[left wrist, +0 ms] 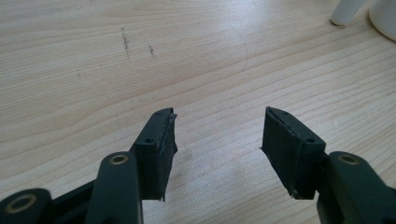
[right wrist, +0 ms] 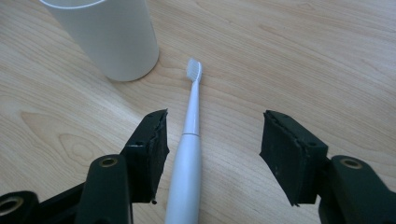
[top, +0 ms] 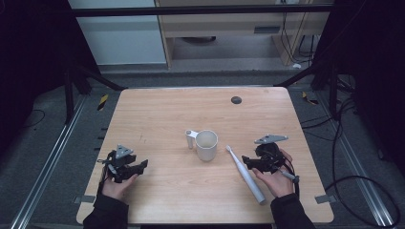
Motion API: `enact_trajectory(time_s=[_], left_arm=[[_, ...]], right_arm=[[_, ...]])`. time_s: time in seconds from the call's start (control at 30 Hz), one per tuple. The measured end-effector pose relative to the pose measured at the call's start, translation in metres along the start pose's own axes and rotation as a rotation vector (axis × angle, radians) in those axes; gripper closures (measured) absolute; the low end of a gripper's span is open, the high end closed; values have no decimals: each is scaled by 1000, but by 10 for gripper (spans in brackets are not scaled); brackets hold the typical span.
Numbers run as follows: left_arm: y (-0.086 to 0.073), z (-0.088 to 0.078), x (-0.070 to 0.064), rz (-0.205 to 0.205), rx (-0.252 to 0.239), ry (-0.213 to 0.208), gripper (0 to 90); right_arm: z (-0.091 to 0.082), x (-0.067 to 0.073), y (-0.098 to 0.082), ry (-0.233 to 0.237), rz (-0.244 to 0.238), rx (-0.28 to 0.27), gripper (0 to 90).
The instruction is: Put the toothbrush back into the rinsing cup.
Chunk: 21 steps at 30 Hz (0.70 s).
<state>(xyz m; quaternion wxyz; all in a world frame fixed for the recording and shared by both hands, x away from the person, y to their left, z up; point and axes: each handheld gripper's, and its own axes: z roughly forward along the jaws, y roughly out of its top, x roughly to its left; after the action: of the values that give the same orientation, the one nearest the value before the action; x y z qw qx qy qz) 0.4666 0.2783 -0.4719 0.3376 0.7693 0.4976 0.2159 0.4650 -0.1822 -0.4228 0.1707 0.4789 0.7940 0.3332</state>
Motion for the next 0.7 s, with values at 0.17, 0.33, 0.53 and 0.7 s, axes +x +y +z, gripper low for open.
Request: enact_trajectory(time_s=[0.17, 0.33, 0.53, 0.7], left_arm=[[0, 0, 0, 4, 0, 1, 436], [0, 0, -1, 6, 0, 0, 437], [0, 1, -1, 9, 2, -2, 437], [0, 0, -1, 7, 2, -2, 437]], right_arm=[[4, 4, 6, -2, -16, 20, 419], [12, 10, 10, -1, -35, 52, 433], [23, 15, 9, -3, -49, 99, 455], [30, 16, 7, 1, -42, 135, 486]])
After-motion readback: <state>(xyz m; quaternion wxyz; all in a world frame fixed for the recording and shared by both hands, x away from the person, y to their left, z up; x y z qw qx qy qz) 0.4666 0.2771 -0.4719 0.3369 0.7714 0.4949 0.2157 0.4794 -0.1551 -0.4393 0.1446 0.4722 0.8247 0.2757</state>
